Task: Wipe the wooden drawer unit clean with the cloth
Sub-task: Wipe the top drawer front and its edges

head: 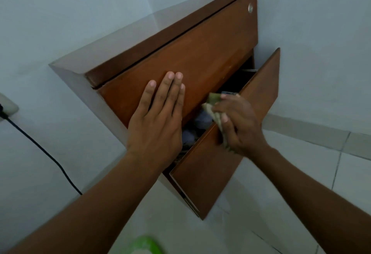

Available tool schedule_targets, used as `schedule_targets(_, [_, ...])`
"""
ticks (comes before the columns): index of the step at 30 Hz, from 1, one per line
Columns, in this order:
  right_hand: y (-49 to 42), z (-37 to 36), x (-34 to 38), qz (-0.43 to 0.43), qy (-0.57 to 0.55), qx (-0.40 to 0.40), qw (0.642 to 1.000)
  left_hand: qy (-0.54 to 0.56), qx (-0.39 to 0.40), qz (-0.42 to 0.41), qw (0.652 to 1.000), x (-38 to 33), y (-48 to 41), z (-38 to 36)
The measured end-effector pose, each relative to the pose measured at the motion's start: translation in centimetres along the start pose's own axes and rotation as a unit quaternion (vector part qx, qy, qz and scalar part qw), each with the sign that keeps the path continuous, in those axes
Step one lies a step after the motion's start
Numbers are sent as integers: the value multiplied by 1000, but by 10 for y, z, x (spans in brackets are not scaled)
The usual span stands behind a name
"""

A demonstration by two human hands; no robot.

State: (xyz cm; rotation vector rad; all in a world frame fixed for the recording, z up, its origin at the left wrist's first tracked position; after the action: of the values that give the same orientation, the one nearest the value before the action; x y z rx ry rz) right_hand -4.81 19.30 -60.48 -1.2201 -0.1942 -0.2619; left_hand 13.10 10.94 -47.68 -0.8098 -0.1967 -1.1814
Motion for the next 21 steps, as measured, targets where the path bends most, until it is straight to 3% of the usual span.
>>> schedule_targets(6, [-39, -7, -97, -86, 25, -7, 996, 32, 23, 8, 999, -13, -36, -5])
schedule_targets(13, [-79, 1, -147, -186, 54, -12, 981, 66, 47, 13, 997, -22, -51, -8])
schedule_targets(17, [-79, 8, -134, -344, 73, -133, 926, 59, 54, 6, 997, -23, -53, -11])
schedule_targets(19, [-70, 12, -93, -294, 43, -166, 940, 47, 58, -5, 997, -24, -55, -13])
schedule_targets(21, [-58, 6, -51, -184, -3, -129, 974, 51, 58, -11, 997, -25, -59, -14])
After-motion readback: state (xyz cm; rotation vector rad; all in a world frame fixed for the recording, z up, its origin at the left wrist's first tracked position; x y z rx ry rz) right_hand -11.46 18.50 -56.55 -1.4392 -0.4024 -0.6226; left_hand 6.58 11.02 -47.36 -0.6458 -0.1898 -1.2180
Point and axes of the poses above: each hand's wrist, its own y-axis away from the middle knuckle, its own z-axis out of the back of the hand, x = y × z, the point moved 1 cm from there along -y, towards the middle knuckle, and after that the axes turned 13 degrees about y, right-handed, at the moved point
